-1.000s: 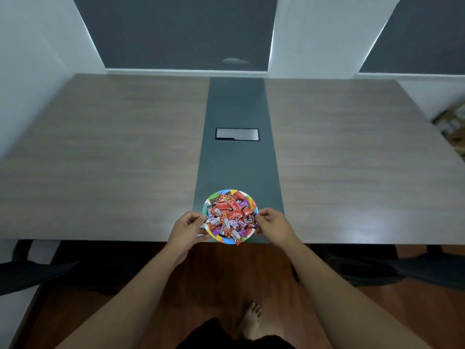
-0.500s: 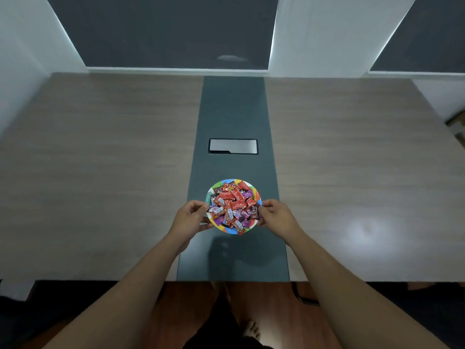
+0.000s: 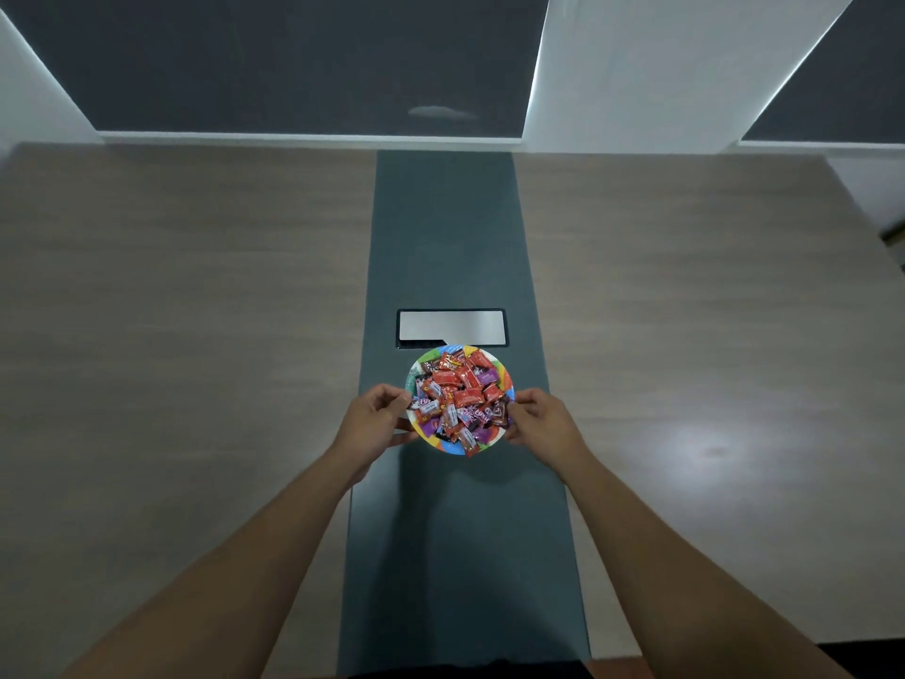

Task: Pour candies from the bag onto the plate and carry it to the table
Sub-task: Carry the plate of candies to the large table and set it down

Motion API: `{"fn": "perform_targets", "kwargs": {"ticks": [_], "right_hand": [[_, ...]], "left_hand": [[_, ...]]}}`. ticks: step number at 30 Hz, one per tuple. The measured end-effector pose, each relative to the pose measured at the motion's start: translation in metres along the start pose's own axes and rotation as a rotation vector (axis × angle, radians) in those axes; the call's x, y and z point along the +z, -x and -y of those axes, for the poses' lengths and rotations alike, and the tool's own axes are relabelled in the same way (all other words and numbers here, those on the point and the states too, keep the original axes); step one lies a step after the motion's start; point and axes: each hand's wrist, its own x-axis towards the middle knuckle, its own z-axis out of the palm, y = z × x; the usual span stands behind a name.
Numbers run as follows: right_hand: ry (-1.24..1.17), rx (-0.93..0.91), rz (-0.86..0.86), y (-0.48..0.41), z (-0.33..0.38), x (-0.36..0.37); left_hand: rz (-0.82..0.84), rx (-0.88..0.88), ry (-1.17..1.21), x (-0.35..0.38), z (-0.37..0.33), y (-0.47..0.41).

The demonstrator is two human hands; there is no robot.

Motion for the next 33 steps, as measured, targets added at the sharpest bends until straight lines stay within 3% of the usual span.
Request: {"fn": "perform_targets", "kwargs": {"ticks": [22, 33], "right_hand": [[0.028, 0.12, 0.06, -0.21, 0.008, 0.018], [0.128, 0.141, 0.032, -0.249, 0.002, 0.031]], "left_hand": [[-0.117, -0.131, -0.023, 0.026, -0.011, -0.216], [-0.145, -0.159, -0.041, 0.024, 0.011, -0.275]]}}
